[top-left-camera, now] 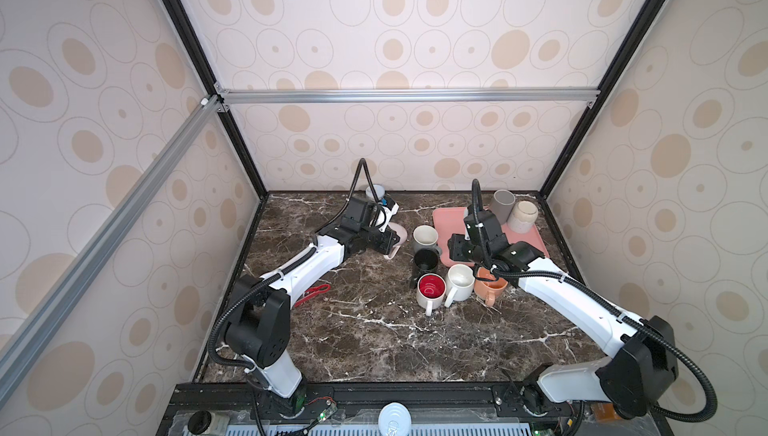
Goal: Turn the mug right side up
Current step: 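Lower the pink mug upright beside the white mug while the right gripper withdraws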
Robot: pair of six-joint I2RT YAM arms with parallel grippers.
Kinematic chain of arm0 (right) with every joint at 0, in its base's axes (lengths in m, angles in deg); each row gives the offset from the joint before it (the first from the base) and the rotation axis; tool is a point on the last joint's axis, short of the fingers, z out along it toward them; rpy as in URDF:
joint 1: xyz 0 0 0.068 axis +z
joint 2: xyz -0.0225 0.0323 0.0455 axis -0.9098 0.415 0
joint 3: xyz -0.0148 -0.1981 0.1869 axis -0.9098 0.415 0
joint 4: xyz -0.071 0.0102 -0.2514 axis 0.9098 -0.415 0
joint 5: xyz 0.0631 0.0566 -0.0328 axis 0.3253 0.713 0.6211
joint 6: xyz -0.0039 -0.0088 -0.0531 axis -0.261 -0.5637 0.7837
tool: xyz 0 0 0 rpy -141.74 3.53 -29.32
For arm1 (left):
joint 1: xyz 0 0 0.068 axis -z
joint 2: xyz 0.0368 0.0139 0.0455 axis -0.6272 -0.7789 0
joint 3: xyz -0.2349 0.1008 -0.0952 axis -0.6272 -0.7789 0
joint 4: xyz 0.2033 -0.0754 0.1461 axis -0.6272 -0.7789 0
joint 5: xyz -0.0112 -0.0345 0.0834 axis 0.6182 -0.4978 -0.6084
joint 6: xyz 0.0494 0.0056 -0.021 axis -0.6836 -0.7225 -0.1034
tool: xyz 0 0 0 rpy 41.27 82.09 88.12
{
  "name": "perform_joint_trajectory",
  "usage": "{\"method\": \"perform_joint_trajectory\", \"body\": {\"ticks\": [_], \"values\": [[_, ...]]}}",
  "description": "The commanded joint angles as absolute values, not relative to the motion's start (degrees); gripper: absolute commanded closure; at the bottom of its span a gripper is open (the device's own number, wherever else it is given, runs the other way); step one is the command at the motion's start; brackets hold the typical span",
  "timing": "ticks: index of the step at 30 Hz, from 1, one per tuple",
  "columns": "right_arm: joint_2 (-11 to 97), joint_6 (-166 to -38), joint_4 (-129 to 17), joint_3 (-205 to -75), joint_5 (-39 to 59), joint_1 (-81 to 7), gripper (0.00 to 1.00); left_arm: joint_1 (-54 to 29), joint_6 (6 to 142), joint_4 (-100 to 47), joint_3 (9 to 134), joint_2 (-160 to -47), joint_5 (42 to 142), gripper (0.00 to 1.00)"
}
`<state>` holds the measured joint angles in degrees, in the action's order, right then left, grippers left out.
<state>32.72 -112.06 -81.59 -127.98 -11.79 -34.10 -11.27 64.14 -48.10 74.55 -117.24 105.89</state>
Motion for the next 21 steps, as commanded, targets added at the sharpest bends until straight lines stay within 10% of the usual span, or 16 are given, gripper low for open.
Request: {"method": "perform_joint_trajectory", "body": {"ticks": [1,21], "values": [[32.2,-112.1,-84.7,-128.0,-14.0,-34.3,0.5,-10.2,57.6,-52.1,81.0,-120.0,99.9,1.0],[29.9,-112.4,-86.8,-124.9,-18.7,-34.3,0.49,-5.2,52.4,-62.9,97.0,-136.3,92.8,1.0]]}}
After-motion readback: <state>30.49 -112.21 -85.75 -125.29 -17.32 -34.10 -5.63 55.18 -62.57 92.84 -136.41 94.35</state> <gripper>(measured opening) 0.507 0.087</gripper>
